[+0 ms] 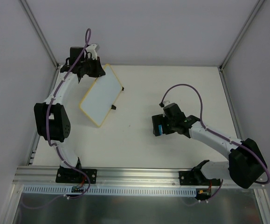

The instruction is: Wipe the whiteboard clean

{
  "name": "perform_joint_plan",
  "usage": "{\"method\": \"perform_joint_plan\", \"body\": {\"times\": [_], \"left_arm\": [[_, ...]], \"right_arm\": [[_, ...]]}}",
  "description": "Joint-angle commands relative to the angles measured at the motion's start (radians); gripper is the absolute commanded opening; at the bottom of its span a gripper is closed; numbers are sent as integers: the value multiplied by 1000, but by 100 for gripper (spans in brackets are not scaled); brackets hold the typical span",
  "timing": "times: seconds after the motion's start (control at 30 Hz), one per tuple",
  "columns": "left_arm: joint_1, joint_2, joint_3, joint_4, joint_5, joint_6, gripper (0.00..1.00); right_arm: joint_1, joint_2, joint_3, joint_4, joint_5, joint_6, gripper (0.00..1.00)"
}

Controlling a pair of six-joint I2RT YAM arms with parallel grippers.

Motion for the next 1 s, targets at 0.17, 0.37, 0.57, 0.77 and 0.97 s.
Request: {"method": "perform_joint_plan", "body": {"times": [0.17,0.37,0.57,0.77,0.97], "left_arm": [[13,-13,86,36,-59,-69,0],[18,-53,102,36,-96,-111,0],[38,-24,115,36,-196,-177,0],[42,27,132,36,-148,-171,0],[42,78,138,36,-96,-120,0]], "right_arm": [[-3,36,1,23,-8,10,99],[-4,65,9,36,-52,13,99],[-4,66,3,43,-61,19,99],[-4,56,-6,45,-58,21,99],[-3,50,-14,45,-57,24,99]]}}
